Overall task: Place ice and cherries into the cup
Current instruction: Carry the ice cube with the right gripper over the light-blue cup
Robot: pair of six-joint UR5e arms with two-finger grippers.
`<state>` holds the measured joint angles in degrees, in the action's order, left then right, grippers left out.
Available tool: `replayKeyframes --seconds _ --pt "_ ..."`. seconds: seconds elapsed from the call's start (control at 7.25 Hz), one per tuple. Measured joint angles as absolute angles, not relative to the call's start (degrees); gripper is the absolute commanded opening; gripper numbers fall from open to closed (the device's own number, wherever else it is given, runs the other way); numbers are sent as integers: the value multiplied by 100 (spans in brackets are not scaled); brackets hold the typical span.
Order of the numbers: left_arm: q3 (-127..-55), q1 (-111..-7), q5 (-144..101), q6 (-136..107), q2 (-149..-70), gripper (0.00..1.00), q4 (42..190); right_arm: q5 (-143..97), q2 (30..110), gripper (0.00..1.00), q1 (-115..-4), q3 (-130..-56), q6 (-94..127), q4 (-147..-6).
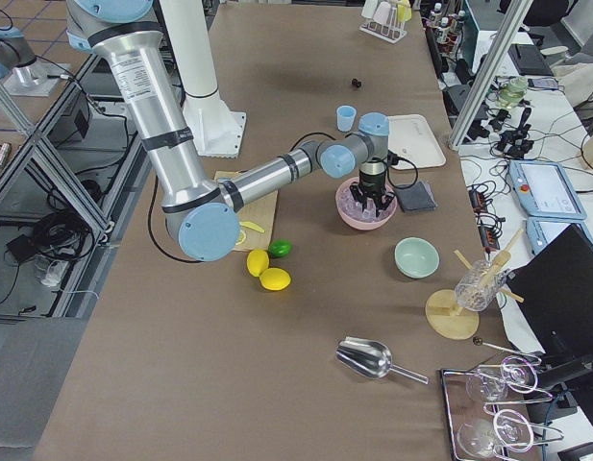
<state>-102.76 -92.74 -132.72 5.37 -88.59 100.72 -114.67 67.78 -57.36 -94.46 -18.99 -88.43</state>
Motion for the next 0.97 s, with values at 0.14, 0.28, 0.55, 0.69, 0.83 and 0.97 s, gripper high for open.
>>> replayKeyframes --seconds 0.14,0.28,0.55,0.69,0.83,0.97 --pt "-10288 -9273 -13272 534 -8859 98 10072 -11479 6641 1 -5759 -9712 -1839 -9312" --pt "-10293 -9273 -13271 534 -8859 98 10072 -11484 6473 0 -5726 -9872 -1597 -9604" --pt "-10294 -9273 -13272 536 -8858 98 10072 -11483 5922 0 -5317 -9912 -389 -9772" --pt "-10284 -9273 -13272 538 -8856 98 10072 -11469 5585 0 -5014 -9866 447 -9774" --pt "-10274 -9272 -13271 542 -8857 98 10072 -11453 5192 0 -4751 -9758 1137 -9763" --pt "-10278 -9272 -13271 542 -8858 98 10072 -11409 4685 0 -4483 -9503 1816 -9748"
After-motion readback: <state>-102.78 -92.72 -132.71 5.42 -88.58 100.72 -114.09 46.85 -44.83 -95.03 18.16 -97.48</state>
